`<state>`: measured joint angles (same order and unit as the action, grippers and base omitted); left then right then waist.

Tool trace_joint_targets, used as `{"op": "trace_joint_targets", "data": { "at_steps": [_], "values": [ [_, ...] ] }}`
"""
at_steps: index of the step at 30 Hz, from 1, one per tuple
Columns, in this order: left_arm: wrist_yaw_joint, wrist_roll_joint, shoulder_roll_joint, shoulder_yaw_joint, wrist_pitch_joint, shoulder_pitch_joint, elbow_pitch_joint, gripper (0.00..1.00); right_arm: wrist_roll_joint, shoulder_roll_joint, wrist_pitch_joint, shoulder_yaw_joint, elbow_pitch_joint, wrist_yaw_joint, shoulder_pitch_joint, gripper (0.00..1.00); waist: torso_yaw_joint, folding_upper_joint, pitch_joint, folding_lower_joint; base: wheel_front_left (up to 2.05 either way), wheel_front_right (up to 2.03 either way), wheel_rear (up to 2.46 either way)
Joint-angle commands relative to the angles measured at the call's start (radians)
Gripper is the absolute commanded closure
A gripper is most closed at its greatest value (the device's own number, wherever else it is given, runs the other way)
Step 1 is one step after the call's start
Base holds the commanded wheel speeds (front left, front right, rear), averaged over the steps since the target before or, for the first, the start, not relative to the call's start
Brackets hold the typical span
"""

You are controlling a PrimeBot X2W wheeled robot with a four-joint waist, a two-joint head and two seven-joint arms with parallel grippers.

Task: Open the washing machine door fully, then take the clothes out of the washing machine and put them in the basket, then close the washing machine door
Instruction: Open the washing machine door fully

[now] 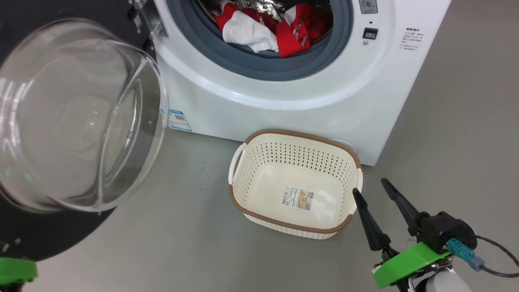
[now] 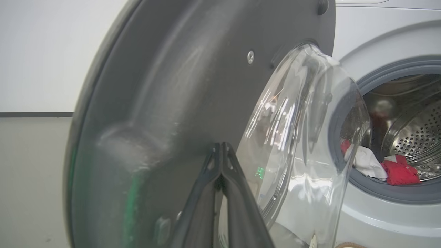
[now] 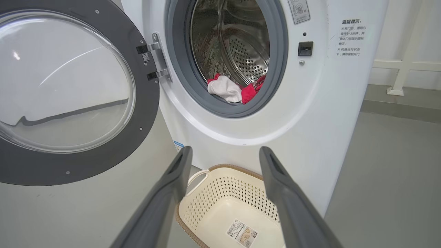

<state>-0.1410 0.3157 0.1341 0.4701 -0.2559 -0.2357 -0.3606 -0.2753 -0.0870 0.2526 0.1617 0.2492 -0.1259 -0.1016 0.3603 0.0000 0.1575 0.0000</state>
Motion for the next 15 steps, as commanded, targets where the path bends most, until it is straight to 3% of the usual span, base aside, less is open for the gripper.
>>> {"op": "trace_joint_targets", "data": {
  "at_steps": [1,15],
  "values": [
    [0.01,-0.015,0.064,0.056,-0.006,-0.045,0.003,1.0,0.015,-0.003,0.009,0.017,-0.03,-0.005,-0.038,0.0,-0.005,0.0,0.014,0.0,0.0,0.0,0.0],
    [0.01,-0.021,0.197,0.143,-0.006,-0.186,-0.189,1.0,0.036,-0.014,0.009,0.014,-0.044,-0.005,-0.062,0.0,-0.024,0.0,0.084,0.0,0.0,0.0,0.0]
  ]
}}
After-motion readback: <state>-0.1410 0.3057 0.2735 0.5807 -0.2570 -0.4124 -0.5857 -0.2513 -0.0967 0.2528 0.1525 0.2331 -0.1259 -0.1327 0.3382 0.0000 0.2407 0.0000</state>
